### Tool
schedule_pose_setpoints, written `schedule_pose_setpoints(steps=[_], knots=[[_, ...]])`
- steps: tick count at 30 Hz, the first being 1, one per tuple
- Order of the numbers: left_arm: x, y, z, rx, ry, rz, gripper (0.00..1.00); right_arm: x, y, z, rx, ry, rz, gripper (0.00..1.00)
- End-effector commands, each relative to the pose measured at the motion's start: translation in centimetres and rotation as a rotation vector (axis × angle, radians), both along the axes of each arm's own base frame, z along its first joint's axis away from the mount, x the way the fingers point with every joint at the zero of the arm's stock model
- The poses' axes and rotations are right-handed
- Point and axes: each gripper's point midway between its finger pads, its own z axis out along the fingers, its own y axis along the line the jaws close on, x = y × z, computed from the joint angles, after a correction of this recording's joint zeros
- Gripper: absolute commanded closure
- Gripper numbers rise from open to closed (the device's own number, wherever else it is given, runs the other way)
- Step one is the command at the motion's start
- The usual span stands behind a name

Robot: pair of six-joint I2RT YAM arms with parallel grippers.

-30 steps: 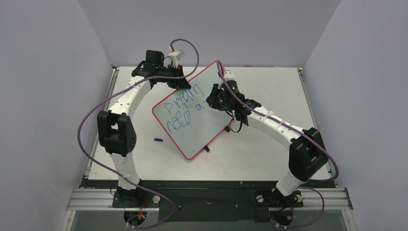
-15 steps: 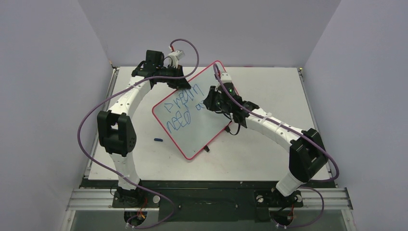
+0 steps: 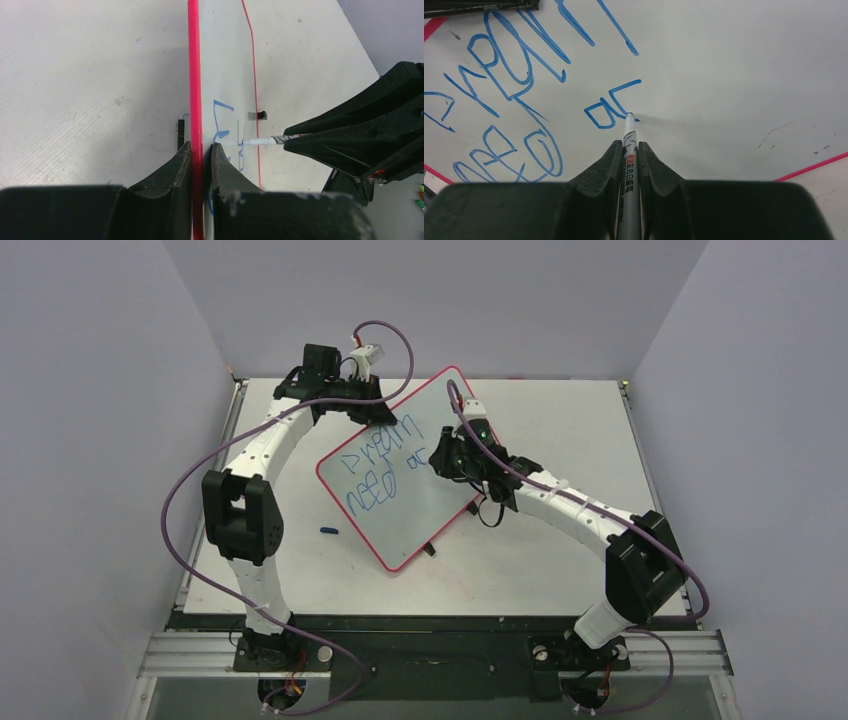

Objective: Write a sentence on the whiteboard

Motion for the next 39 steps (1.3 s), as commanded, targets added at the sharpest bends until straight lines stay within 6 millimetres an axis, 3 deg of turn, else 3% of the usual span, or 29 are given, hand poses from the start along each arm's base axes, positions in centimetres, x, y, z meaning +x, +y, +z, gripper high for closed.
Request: schedule_pose_setpoints(steps=[1, 9, 14, 19, 39], knots=[[-1.5, -1.2, 2.0, 0.021, -0.114, -0.097, 1.0, 1.1, -1.8, 0.0, -0.041, -0.01, -0.065, 1.0], [-1.6, -1.3, 2.0, 0.02, -0.113, -0.101, 1.0, 2.2, -1.9, 1.4, -0.055, -0.035, -0.066, 1.0], [-1.6, -1.2, 2.0, 0.023, -0.115, -0.1, 1.0, 1.2, -2.7, 4.6, -0.007, -0.094, -0.069, 1.0], [-1.6, -1.3, 2.0, 0.02, -0.117, -0.103, 1.0, 0.8, -2.6, 6.3, 0.038, -0.13, -0.06, 1.0], [-2.1, -1.5, 2.2, 0.018, -0.119, -0.126, 1.0, 3.9, -1.4, 4.9, 0.083, -0.105, -0.077, 1.0]])
